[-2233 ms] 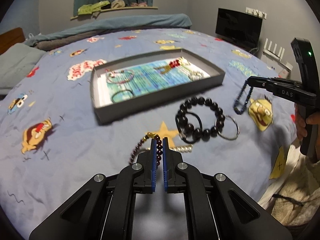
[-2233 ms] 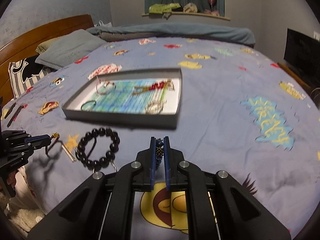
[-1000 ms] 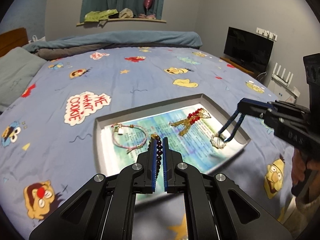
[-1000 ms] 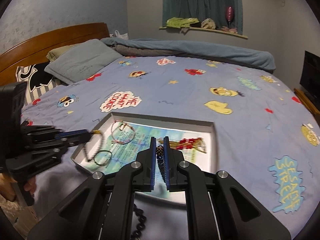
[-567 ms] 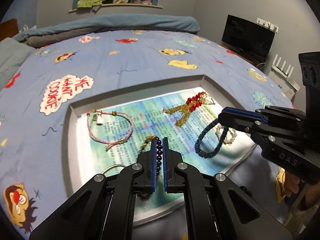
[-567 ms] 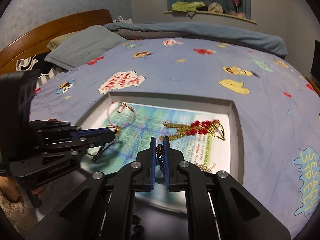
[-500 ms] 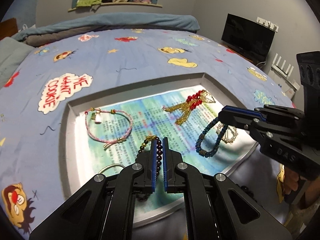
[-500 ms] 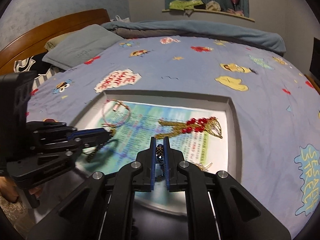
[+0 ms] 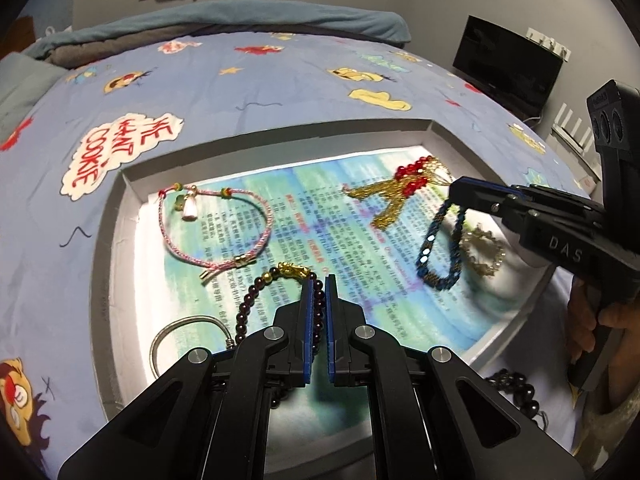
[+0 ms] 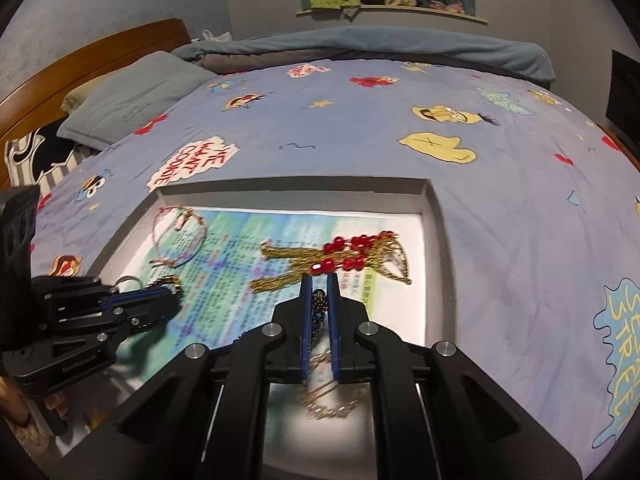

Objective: Organize jewelry
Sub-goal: 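Carry both bracelets into the grey box and open both tools to release them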

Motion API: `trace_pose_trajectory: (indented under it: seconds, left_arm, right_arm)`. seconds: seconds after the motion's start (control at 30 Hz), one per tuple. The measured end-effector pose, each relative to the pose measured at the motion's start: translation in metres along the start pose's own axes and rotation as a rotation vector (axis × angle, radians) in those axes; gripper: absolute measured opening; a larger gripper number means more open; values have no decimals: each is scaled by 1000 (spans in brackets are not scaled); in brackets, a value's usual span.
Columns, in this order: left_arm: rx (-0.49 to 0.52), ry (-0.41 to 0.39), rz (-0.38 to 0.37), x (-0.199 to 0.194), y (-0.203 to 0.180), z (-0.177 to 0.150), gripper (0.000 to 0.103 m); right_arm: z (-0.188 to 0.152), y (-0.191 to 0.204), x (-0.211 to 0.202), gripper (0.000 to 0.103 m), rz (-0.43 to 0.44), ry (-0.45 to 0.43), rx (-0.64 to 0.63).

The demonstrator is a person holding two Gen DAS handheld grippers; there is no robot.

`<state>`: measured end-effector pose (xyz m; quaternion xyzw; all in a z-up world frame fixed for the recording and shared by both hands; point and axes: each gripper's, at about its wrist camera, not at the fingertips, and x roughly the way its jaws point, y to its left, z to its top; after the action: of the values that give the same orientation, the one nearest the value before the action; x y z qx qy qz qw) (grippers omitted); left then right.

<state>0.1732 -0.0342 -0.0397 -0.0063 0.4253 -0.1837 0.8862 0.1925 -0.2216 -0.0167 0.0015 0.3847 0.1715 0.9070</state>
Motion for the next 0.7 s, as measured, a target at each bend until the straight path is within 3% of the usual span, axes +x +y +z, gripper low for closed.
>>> trace_pose_trajectory:
  seconds: [0.57, 0.63, 0.7]
  left_arm:
    - [-5, 9, 22, 4, 5, 5, 6]
    - [-5, 13, 25, 3, 5, 5, 9]
    - [-10, 12, 30, 1, 4, 5, 22]
  right_arm:
    - [1, -17, 4, 8, -43, -5, 58]
    - [1, -15, 1, 15, -41, -9, 55]
    - [0, -14, -3, 29, -39, -18, 53]
